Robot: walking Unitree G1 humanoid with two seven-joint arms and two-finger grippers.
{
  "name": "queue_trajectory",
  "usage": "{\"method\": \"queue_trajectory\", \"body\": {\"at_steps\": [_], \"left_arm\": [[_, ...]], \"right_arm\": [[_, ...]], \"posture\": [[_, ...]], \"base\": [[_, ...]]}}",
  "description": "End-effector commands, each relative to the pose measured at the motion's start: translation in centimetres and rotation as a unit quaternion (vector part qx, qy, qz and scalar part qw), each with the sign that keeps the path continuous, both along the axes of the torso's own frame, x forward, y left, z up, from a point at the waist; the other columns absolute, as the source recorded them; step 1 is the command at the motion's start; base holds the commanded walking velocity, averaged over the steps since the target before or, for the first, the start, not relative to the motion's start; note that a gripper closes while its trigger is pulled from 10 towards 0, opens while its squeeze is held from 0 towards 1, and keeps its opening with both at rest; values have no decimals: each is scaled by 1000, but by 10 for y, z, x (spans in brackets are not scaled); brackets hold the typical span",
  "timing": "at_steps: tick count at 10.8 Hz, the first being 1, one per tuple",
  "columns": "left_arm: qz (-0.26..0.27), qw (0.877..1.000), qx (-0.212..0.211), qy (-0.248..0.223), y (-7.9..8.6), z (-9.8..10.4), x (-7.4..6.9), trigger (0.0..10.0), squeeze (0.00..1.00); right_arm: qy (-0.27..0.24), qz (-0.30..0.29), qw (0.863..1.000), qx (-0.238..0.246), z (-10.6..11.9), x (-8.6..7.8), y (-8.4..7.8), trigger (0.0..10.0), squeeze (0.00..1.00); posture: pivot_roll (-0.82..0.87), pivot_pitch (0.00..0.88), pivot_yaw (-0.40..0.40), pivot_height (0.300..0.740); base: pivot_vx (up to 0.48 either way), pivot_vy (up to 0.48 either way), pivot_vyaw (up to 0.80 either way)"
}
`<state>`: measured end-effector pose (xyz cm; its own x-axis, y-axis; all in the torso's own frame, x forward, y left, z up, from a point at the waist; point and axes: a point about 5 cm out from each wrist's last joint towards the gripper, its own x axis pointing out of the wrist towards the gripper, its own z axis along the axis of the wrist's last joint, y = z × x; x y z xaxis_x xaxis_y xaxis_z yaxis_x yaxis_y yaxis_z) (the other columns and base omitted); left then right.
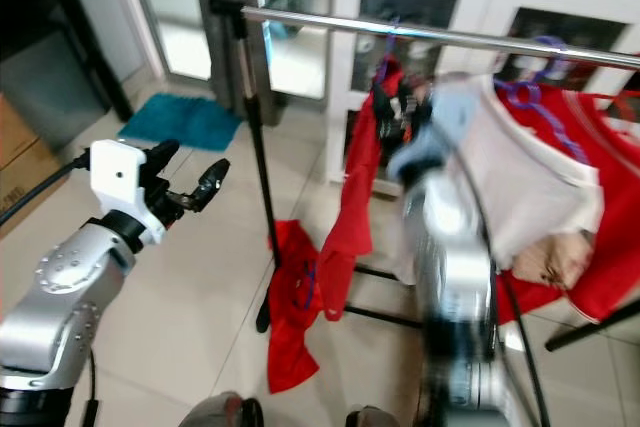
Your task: Hang hanger
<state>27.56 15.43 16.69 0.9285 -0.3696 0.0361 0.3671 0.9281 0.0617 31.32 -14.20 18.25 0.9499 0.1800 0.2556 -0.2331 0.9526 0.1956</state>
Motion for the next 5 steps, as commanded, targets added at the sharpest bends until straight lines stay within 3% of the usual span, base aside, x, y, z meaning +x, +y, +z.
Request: {"method": "queue_trajectory", "body": {"at_steps": [1, 3, 5], "left_arm": [[6, 1000, 11, -5, 0, 0, 0, 10000, 0], [23, 1000, -4, 0, 8, -10, -9, 10000, 0], [39, 999, -4, 5, 12, -15, -11, 10000, 0]], "right_arm": [[19, -10, 1000, -9, -9, -6, 3, 10000, 0], [68, -75, 995, -17, -35, -26, -2, 10000, 0], [69, -76, 994, -22, -32, -30, -7, 10000, 0]], "posture": [[-7, 0, 35, 740], [-3, 0, 12, 740], [-11, 0, 13, 740]], "base": [[0, -401, 0], [0, -480, 0], [0, -480, 0]]}}
